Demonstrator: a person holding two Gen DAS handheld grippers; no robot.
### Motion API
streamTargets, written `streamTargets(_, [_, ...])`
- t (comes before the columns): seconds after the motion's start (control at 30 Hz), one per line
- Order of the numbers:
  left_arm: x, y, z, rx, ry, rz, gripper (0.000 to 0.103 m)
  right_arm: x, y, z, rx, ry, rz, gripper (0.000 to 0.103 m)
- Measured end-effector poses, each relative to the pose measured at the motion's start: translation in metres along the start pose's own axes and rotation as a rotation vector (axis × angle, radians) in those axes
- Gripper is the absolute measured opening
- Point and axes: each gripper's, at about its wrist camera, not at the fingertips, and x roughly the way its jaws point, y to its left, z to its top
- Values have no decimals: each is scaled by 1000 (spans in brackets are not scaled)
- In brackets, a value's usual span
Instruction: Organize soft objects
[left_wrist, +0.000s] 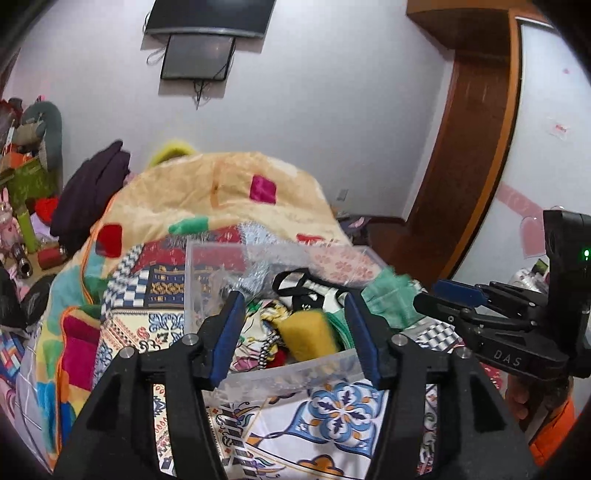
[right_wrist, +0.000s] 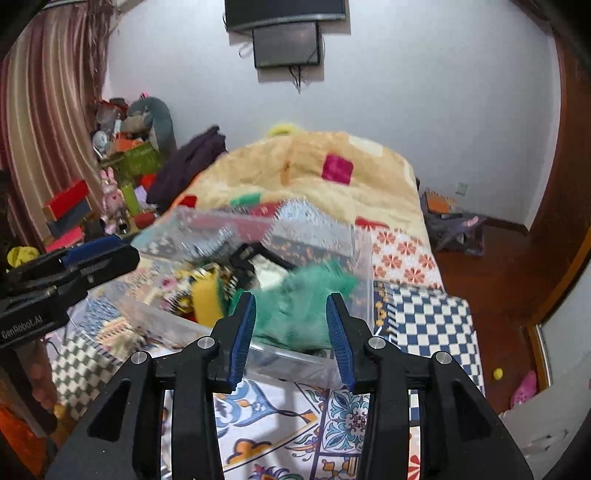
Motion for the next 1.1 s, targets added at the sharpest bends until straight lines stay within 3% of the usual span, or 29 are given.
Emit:
streamTargets(0.1, [-23,-10,4,25,-51,-7,59,-23,6,4,-4,-69,7,51])
streamTargets(0.23, [-47,-22,4,57,-111,-5,64,-52,13,6,-8,-155,18,57])
streamTargets(0.37, [-67,-32,2,80,-162,-8,70,-74,18,3,-6,-232,16,71])
streamTargets(0.57, [-84,-37,-2,73,-217,-19,95,-90,22,-4,-8,-307,10,86])
streamTargets(0.7, [-89,-38,-4,84,-231,-1,99,-90,24,-8,-3,-338,1,100])
streamTargets(1.1, [-92,-37,-11,88,-243,32,102,-91,20,-13,20,-337,-5,103])
